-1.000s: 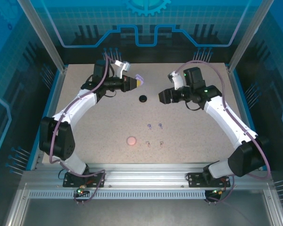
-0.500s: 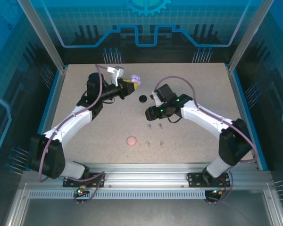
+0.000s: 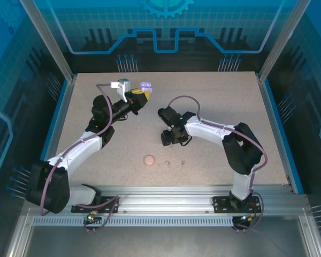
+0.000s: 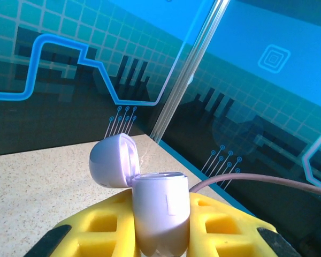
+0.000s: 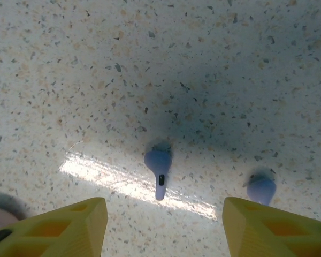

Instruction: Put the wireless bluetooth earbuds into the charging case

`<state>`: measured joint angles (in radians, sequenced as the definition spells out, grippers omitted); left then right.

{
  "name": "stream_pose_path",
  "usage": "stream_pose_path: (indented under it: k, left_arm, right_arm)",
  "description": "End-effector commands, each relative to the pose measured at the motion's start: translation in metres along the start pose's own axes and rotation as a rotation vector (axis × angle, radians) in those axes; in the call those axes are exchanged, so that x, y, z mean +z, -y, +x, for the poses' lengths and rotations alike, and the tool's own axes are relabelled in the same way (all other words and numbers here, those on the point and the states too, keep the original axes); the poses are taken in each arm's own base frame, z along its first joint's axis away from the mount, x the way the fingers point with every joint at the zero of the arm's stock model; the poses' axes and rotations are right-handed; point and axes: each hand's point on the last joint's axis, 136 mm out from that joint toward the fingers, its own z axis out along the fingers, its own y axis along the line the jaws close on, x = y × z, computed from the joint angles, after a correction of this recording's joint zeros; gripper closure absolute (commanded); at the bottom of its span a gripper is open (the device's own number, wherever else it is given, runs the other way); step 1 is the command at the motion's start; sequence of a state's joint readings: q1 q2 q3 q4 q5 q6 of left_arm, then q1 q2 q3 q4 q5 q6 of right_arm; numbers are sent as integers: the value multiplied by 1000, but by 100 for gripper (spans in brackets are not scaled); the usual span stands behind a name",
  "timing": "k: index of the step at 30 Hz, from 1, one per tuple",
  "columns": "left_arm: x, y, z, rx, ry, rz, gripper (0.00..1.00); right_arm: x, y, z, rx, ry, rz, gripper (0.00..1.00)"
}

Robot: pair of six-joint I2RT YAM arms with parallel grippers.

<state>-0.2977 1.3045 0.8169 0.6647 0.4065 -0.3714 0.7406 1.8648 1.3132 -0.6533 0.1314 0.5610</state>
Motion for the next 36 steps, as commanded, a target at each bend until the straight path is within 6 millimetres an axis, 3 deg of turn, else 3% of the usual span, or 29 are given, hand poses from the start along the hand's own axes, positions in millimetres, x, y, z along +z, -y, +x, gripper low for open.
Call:
stream_pose_path:
  k: [1, 15, 36]
  left_arm:
    - [-6, 6, -12, 29, 55, -3, 100]
    - [-12, -1, -8, 27, 49, -31, 100]
    - [-15, -3, -2, 16, 44, -35, 100]
  right_arm:
    - [4, -4, -1, 8, -14, 38, 42]
    - [29, -8, -7, 1, -61, 76, 52]
    - [46, -7, 1, -4, -102, 114, 61]
